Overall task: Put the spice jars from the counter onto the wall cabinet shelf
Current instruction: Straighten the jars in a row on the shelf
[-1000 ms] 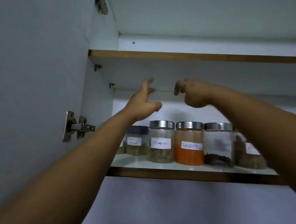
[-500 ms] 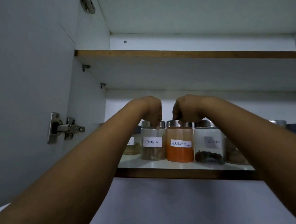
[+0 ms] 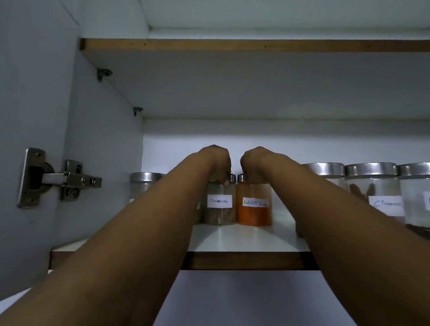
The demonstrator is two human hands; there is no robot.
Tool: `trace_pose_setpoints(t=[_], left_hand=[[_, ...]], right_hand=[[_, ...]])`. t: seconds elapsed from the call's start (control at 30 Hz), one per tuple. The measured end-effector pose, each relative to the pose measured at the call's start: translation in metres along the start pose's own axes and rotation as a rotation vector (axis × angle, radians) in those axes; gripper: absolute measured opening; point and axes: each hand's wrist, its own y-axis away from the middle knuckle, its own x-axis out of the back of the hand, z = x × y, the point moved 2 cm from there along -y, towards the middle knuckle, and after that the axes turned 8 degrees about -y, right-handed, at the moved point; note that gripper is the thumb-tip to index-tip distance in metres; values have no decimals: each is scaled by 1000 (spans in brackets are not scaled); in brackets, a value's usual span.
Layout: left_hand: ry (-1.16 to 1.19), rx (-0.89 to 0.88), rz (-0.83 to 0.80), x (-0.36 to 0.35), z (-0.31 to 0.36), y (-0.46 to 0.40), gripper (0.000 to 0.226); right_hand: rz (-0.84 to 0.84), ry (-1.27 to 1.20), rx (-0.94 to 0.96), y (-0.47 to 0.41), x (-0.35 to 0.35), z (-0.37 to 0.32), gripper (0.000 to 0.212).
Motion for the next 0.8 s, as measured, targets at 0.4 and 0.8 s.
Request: trace_pose_setpoints(t=[0.4, 0.8], left_hand=[[390, 47, 184, -13, -33, 14, 44], [285, 183, -106, -19, -60, 38, 38]], right_hand=[[56, -147, -24, -4, -13, 1, 32], [55, -194, -36, 2, -16, -4, 42]])
